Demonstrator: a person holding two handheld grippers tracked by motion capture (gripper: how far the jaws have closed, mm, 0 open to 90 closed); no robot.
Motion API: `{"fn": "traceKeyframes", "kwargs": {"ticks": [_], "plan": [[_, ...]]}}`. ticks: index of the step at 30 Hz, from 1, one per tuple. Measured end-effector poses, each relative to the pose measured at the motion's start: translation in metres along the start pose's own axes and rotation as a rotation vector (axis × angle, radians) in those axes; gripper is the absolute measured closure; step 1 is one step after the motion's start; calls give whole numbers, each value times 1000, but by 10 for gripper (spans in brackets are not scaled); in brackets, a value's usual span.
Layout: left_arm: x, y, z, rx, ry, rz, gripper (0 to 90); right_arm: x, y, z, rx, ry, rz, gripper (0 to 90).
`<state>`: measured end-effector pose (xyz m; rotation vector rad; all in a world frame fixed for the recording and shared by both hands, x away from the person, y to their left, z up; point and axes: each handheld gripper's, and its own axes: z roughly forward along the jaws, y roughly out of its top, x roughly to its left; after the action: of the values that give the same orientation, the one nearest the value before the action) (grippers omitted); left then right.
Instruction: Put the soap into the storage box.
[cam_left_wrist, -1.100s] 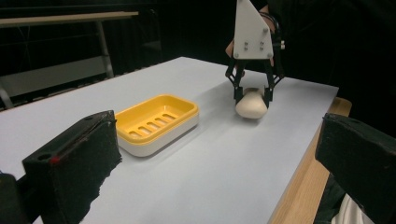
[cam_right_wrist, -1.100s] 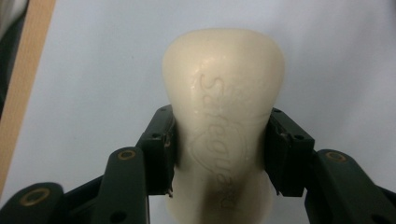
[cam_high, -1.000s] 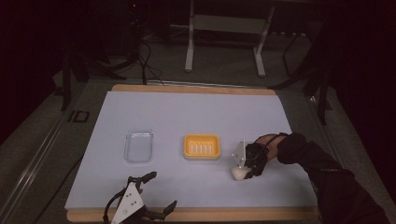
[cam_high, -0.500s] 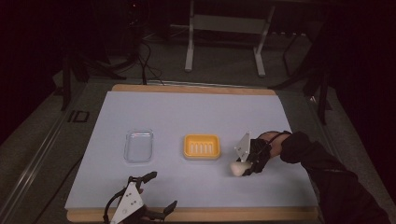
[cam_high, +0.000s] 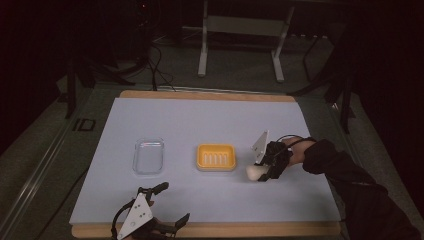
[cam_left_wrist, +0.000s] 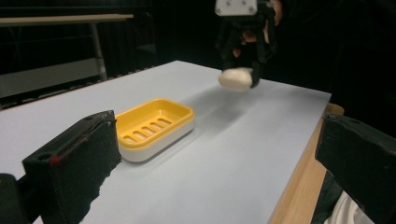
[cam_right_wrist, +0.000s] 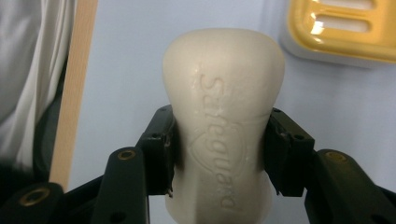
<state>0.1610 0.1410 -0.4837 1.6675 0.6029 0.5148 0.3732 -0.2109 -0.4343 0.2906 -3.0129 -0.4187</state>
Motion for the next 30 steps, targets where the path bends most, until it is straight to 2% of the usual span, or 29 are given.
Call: {"fn": "traceKeyframes", "kwargs": {"ticks": [4, 5, 6, 11, 17, 21, 26, 30], "plan": [[0, 1, 3, 0, -16, -3, 0, 0, 4, -6, -1, -19, 8, 498], [1, 1, 5, -1, -23, -3, 0, -1, 6, -8, -5, -22, 17, 498], [1, 1, 5, 0, -25, -3, 0, 0, 9, -11, -1, -48, 25, 498], [2, 2, 8, -4, -40, -2, 0, 0, 18, -18, 4, -68, 61, 498], [3, 3, 12, 4, -46, 0, 0, -5, 28, -29, -22, -99, 95, 498], [2, 3, 14, 11, -42, 4, 0, -9, 35, -31, -10, -112, 126, 498], [2, 3, 14, 11, -35, 2, 0, -14, 44, -35, -13, -119, 137, 498], [2, 2, 15, 22, -32, 5, 0, -15, 52, -38, -19, -133, 102, 498]]}}
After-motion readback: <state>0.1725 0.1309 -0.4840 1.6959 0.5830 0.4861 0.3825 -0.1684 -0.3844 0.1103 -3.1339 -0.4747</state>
